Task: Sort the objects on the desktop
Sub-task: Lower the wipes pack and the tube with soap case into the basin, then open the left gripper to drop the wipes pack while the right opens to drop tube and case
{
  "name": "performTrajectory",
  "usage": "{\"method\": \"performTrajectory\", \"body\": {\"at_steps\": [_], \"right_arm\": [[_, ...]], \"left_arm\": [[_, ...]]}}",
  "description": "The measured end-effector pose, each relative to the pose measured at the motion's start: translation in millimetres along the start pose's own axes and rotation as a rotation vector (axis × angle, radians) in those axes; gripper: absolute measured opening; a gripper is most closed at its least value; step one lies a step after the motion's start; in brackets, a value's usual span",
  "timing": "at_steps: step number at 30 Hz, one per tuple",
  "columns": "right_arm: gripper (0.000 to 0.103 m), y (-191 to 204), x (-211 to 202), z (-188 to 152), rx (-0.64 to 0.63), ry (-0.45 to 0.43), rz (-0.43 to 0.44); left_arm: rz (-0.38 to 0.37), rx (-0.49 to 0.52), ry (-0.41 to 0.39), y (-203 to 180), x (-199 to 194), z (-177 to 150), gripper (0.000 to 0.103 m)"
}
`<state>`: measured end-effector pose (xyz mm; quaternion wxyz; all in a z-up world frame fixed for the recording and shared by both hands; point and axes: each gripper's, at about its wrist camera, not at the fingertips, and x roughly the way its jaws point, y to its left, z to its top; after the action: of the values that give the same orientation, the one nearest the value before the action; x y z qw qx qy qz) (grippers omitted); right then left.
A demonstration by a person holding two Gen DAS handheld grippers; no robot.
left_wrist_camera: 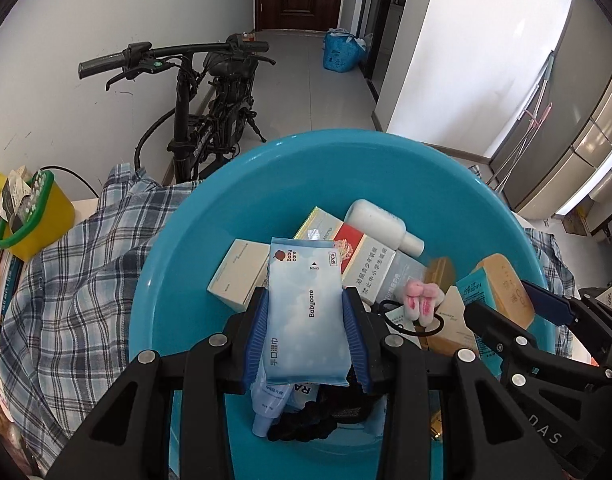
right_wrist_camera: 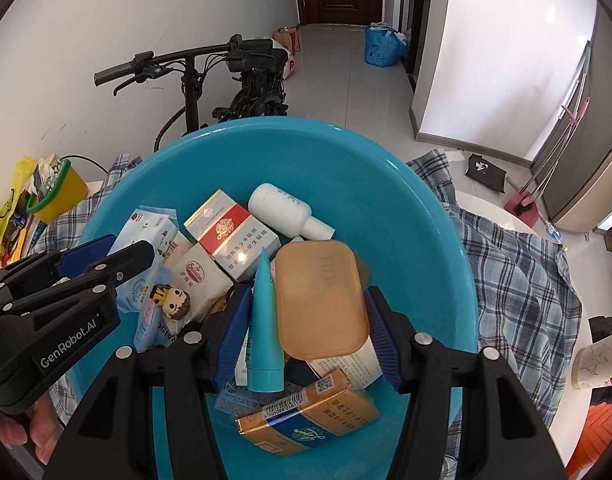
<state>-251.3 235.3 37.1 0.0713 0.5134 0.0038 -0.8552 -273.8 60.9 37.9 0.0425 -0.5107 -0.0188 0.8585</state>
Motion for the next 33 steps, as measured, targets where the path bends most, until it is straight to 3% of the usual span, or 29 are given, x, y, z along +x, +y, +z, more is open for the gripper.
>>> {"method": "performTrajectory", "body": {"at_steps": [6, 11, 12, 15, 16, 27, 30, 33], "right_arm": [[0.056, 0.3, 13.0, -7.0, 0.004, 0.021, 0.005], [0.056, 0.1, 11.4, -6.3, 0.003, 0.017, 0.0], [0.056, -0.5, 10.8, -6.2, 0.005, 0.016, 0.001], [0.056, -1.4, 8.4, -5.7, 0.007, 0.011, 0.0], [0.056, -1.0, 7.9, -5.7, 0.007, 0.01, 0.001], [0.058, 4.5, 7.5, -8.6, 0.011, 0.0, 0.012], [0.075, 4.9, 12.0, -10.6, 0.008, 0.009, 0.011], [0.075, 1.5, 11.3, -13.7, 0.011, 0.001, -0.005]], "left_arm": [[-0.006, -0.003, 0.023, 2.6, 12.1, -7.1, 0.039], [-0.023, 0.0, -0.019, 2.7, 4.9, -4.8, 0.04], [-0.025, 0.0, -0.041, 2.9, 0.8, -4.4, 0.044], [-0.021, 0.003, -0.104, 3.2, -13.0, -0.8, 0.074], [-0.017, 0.004, -0.123, 3.4, -17.6, 0.2, 0.076], [0.021, 0.007, -0.141, 6.3, -31.8, 3.0, 0.076], [0.02, 0.001, -0.124, 9.7, -27.6, 0.2, 0.076], [0.017, -0.004, -0.116, 12.3, -24.7, -1.8, 0.076]]}}
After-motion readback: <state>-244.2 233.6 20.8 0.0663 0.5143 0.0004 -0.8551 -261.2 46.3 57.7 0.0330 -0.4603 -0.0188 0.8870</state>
